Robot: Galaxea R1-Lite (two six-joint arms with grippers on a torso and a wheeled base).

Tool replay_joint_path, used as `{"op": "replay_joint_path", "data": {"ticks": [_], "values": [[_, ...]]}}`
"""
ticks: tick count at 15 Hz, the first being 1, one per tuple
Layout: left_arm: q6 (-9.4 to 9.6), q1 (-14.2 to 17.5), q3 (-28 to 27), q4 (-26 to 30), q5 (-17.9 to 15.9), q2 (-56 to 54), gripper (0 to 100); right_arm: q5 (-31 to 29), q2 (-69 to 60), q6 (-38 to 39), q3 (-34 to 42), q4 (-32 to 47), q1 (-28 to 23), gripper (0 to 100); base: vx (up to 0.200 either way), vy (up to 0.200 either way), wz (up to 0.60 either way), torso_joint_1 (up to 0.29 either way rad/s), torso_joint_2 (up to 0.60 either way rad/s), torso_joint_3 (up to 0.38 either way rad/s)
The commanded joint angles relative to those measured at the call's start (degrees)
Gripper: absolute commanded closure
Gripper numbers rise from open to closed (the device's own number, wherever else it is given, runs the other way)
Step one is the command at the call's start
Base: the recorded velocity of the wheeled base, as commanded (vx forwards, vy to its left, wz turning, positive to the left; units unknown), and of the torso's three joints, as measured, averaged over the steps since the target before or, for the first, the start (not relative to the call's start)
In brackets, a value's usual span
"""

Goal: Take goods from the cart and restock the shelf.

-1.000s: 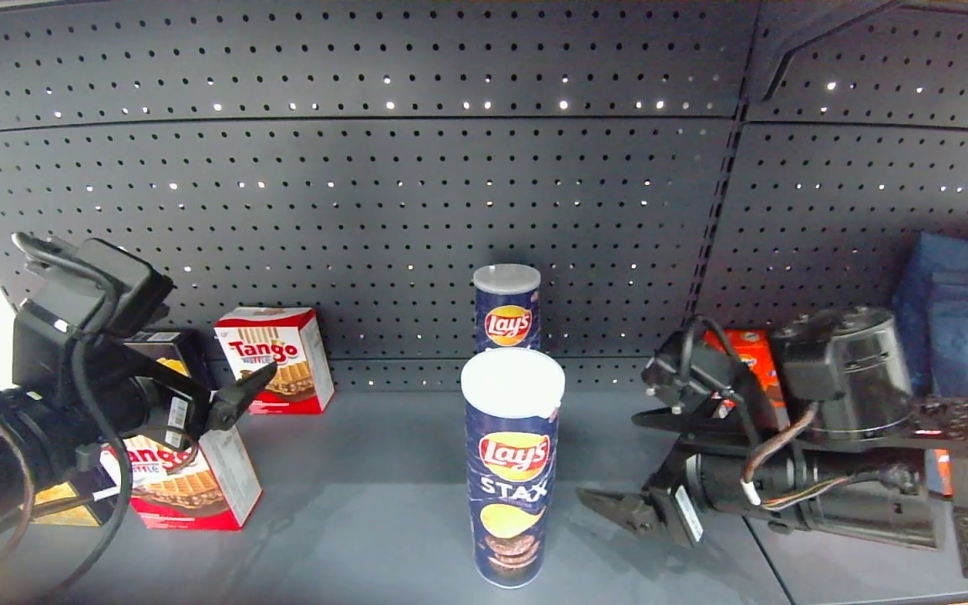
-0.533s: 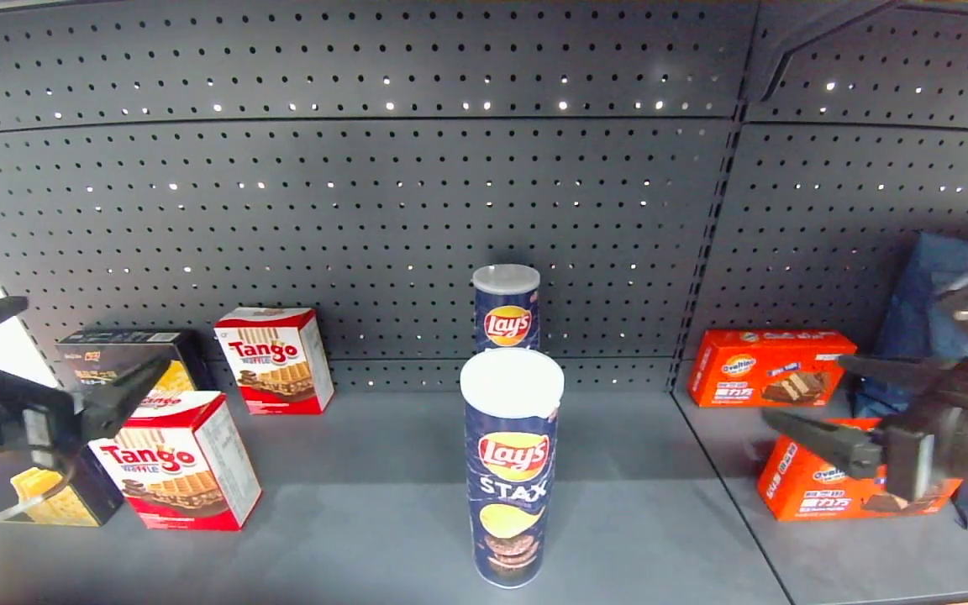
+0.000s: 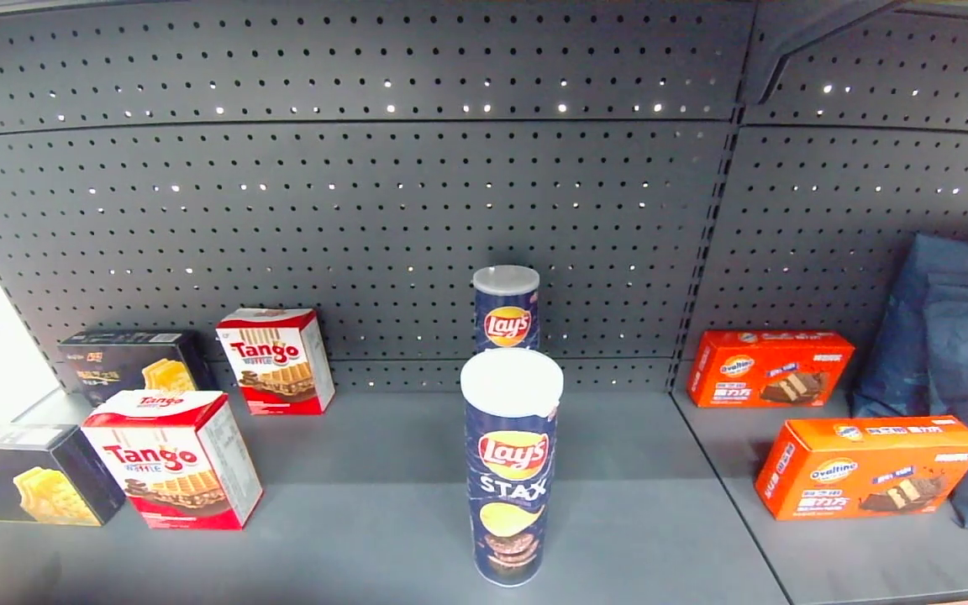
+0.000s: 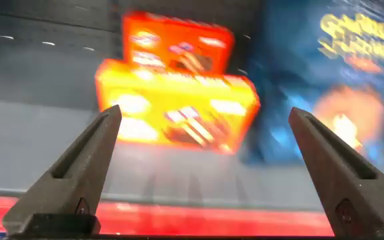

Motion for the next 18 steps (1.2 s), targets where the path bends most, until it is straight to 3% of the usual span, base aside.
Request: {"op": "replay_joint_path", "data": {"ticks": [1,3,6,9,11,13,15,18], "values": [[-0.62,0.1,2.1,12.6,0.3,-17.9,0,-3.2,-14.1,0.4,8.2,0.6,-4.1,0,0.000,0.000,0.00,0.000,0.00,0.000],[-2.73,0.1,1.3,19.4,0.3,-23.7,0,-3.2,-22.2,1.8,10.6,5.0,-5.3,0,0.000,0.000,0.00,0.000,0.00,0.000],[-3.79,0.2,1.6,22.5,0.1,-29.1,0,-2.7,-31.9,5.9,9.4,16.8,-2.8,0,0.000,0.000,0.00,0.000,0.00,0.000],[-3.87,0.2,1.6,22.1,0.0,-29.3,0,1.1,-32.6,7.6,9.5,16.9,-2.3,0,0.000,0.000,0.00,0.000,0.00,0.000],[-5.46,0.2,1.9,21.9,-0.2,-29.4,0,6.8,-32.3,7.3,10.6,17.4,-2.3,0,0.000,0.000,0.00,0.000,0.00,0.000],[-5.63,0.2,2.1,22.0,-0.4,-29.3,0,6.3,-32.8,9.8,10.6,17.4,-2.6,0,0.000,0.000,0.00,0.000,0.00,0.000],[-6.16,0.2,3.7,21.4,-3.5,-29.4,0,5.8,-32.8,9.8,10.6,17.5,-2.6,0,0.000,0.000,0.00,0.000,0.00,0.000],[-6.16,0.1,4.3,21.6,-12.2,-29.3,0,5.7,-32.8,9.8,10.6,17.5,-2.6,0,0.000,0.000,0.00,0.000,0.00,0.000]]}}
